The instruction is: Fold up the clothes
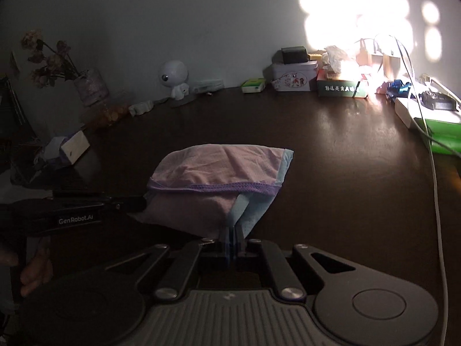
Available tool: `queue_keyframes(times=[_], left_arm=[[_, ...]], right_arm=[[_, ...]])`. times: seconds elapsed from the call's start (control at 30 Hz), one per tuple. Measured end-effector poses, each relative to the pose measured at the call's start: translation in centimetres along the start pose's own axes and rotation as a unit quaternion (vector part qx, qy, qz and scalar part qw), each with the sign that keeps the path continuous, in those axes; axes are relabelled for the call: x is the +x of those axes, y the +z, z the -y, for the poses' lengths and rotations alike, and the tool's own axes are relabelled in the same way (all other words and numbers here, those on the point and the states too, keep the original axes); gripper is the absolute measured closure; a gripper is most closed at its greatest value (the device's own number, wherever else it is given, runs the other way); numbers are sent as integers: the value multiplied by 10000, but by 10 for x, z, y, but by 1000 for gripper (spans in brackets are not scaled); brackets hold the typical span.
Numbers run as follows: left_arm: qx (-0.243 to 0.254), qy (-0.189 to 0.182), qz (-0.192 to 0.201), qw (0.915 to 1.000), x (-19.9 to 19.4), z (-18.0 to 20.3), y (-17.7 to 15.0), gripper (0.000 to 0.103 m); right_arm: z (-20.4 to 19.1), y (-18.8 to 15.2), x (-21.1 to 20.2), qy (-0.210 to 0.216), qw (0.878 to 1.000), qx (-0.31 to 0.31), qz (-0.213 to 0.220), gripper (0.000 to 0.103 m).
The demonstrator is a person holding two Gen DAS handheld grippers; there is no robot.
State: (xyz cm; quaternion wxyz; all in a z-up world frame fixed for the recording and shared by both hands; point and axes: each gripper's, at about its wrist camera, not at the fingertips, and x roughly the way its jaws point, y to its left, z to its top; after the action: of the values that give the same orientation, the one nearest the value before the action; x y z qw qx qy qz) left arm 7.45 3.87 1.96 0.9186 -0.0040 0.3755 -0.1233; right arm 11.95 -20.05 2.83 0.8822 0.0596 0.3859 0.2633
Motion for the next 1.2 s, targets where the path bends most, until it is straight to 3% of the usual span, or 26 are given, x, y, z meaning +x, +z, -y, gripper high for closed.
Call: queue_keyframes(times=[0.1,0.17,0.2,0.23,0.27,0.3,0.43,0.67,0.7,0.77,0.9,0.93,1.0,1.03,1.1,1.2], left_arm=[[-57,-120,146,9998,-66,13,-64,100],[-253,-255,216,9991,-99,10,-89,92],[-243,-222,270,9991,-107,6,-92,85],[-233,-189,323,9990,-114,2,-95,58],[-216,-125,380,9990,-120,-1,-97,41],[-195,4,413,9990,-121,-3,-96,40],[-311,-93,399,9987,-122,-8,-95,41],[621,133,340,9974,-96,16,-91,42],[678,40,268,9973,-92,16,-86,46],[703,-252,62,9972,-81,11,-79,78],[514,-571,-50,9970,-67,-6,-63,93],[428,-555,-27,9975,-64,-12,-56,96],[312,-439,83,9985,-61,-25,-37,98],[327,-337,169,9988,-59,-29,-26,99],[418,-138,378,9983,-51,-38,3,99],[414,73,642,9971,-25,-50,59,99]], right_arm=[[-38,-71,-56,225,9996,-52,-131,102],[-53,-97,-91,290,9995,-138,-1,100],[-59,-105,-108,277,9992,-238,129,100],[-63,-107,-120,145,9986,-439,252,93],[-66,-109,-131,17,9973,-638,362,78],[-67,-107,-132,-89,9958,-834,360,72],[-70,-94,-120,-159,9866,-1582,379,70],[-74,-56,-59,-16,9758,-2183,72,69],[-75,-52,-52,2,9733,-2294,41,69],[-76,-46,-43,219,9697,-2434,-44,64],[-80,-37,-25,454,9593,-2786,56,63],[-82,-34,-21,475,9609,-2724,109,65],[-77,-22,-12,799,9674,-2402,-53,97],[-75,-17,-11,875,9706,-2244,-27,102],[-74,2,-8,895,9750,-2029,158,102],[-81,42,-2,560,9775,-1937,622,102]])
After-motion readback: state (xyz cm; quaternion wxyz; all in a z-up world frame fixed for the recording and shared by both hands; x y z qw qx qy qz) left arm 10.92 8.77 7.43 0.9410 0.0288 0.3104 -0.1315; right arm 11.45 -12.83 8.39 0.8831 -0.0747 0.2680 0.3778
